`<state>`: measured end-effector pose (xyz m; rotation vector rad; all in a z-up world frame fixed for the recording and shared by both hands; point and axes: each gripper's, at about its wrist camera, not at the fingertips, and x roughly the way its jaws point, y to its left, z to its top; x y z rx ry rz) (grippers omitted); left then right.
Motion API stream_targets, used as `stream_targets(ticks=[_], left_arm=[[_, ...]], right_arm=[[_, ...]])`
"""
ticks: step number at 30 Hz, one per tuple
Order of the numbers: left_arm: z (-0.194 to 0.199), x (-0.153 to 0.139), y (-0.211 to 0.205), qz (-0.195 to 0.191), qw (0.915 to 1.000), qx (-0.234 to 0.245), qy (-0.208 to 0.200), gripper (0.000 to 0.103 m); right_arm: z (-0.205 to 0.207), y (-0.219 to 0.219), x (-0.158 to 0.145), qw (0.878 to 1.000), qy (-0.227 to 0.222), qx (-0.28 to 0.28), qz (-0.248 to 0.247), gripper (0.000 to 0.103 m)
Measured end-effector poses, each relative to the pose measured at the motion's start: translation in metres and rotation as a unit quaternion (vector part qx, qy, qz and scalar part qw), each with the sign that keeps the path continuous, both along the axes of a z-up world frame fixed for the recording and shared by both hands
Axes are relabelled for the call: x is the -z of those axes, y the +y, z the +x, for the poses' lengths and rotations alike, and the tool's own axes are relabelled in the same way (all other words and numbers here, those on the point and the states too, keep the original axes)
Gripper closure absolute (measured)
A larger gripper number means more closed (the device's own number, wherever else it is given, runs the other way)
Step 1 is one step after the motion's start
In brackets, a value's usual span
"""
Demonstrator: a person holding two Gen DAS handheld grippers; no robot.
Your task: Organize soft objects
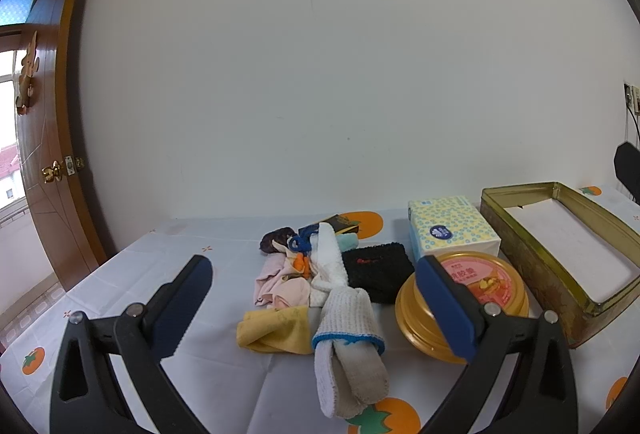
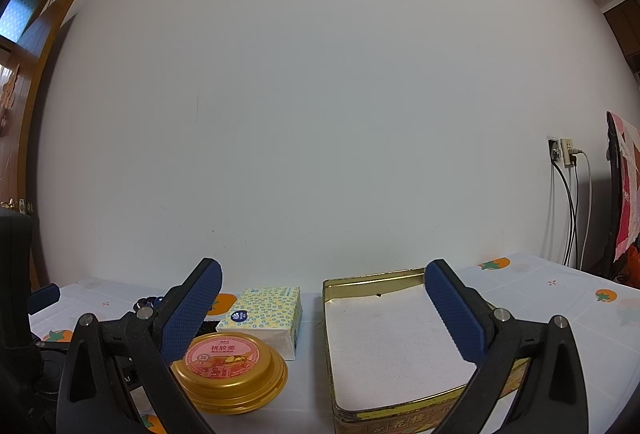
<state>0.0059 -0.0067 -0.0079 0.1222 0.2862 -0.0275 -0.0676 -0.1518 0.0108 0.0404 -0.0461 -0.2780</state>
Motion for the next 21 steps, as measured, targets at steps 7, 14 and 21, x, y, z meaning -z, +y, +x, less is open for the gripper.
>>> stream_targets(ticks=[7, 14, 21], left_arm=[[0.0003, -0.0003, 0.0006, 0.0, 1.0, 0.0, 0.001, 0.0], [-0.001, 0.0026, -0.0014, -0.002, 1.0, 0.0, 0.002, 0.0], [-0.0041, 0.0016, -0.0012, -0.002, 1.0, -0.001, 0.001, 0.0]], right_arm=[[0.0003, -0.0002, 0.0006, 1.0, 0.002, -0.001, -0.001, 0.001], [0.0002, -0.001, 0.0031, 1.0, 0.001, -0.001, -0.002, 0.001], [0.0011, -0.0003, 0.0025, 1.0, 0.002, -0.001, -0.002, 0.001]])
